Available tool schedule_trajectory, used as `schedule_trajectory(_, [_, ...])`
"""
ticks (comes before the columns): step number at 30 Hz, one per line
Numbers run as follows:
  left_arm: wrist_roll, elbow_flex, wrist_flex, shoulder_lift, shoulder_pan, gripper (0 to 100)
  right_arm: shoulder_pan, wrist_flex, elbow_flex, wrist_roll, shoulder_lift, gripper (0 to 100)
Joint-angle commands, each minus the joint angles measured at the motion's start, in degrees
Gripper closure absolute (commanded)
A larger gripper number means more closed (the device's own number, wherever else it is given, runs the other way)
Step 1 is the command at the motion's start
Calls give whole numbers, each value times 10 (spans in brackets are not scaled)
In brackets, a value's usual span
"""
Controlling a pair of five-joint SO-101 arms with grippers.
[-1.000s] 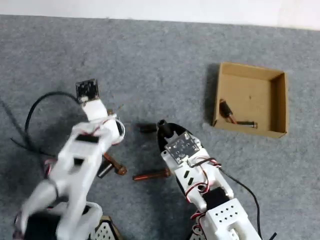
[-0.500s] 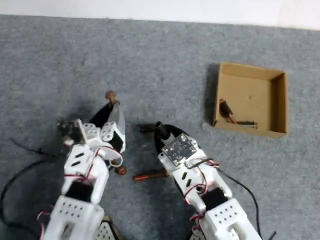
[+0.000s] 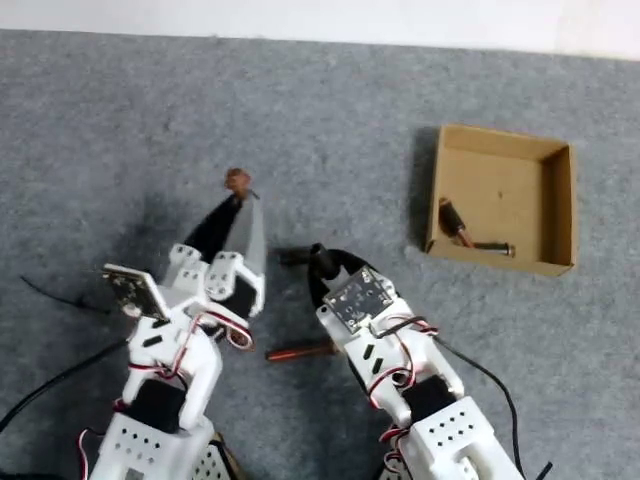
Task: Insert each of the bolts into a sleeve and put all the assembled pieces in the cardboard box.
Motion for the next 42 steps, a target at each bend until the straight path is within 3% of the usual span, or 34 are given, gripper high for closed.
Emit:
schedule_trajectory(1, [81, 12, -4, -19, 36, 993, -7, -5, 5, 2, -8, 993])
schedule_trajectory(10, [149, 12, -10, -15, 35, 993, -7, -5, 2, 1, -9, 993])
schedule_trajectory(18, [151, 12, -7, -14, 34, 993, -17, -5, 0, -86, -9, 993])
schedule_trajectory(24, [150, 12, -7, -17, 15, 993, -96, -5, -1, -51, -9, 993])
schedule_trajectory(29, [151, 12, 0, -15, -29, 993, -97, -6, -18, -26, -9, 993])
schedule_trajectory(42, [154, 12, 55, -19, -5, 993, -81, -6, -33, -29, -29, 993])
